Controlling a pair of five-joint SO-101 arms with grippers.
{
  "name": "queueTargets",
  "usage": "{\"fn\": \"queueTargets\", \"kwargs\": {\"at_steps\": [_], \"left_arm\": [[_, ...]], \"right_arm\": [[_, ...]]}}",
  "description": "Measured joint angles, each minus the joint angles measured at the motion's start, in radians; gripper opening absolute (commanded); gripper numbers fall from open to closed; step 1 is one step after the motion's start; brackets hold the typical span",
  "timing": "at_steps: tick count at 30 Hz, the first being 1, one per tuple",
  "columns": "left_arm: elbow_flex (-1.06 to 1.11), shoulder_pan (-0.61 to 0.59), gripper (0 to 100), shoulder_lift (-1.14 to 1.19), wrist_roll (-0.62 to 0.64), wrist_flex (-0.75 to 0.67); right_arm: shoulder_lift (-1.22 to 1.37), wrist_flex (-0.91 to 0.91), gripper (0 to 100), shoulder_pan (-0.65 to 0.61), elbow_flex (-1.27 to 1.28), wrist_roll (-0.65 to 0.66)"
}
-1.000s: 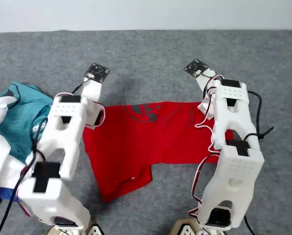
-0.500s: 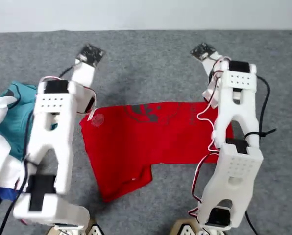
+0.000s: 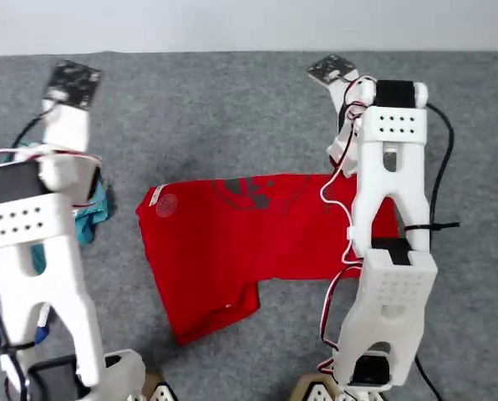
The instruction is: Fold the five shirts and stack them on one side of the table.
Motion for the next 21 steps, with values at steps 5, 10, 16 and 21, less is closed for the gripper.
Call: {"fn": "queueTargets", "kwargs": {"at_steps": [5,10,16,21], "left_arm": [[0.000,-0.078,0,-0.011,0.000,0.026],[0.000,-0.100,0,-0.011,0.000,0.068],[0.000,-0.103,0,-0.011,0.000,0.078],[0.000,-0.103,0,-0.011,0.000,0.078]], "right_arm": [[0.032,0.000,1.0,0.061,0.002,0.000],[0.009,0.000,8.8,0.063,0.011,-0.118],[-0.003,0.000,11.0,0.064,0.011,-0.313],[0.074,-0.014,10.9,0.071,0.011,-0.377]]}}
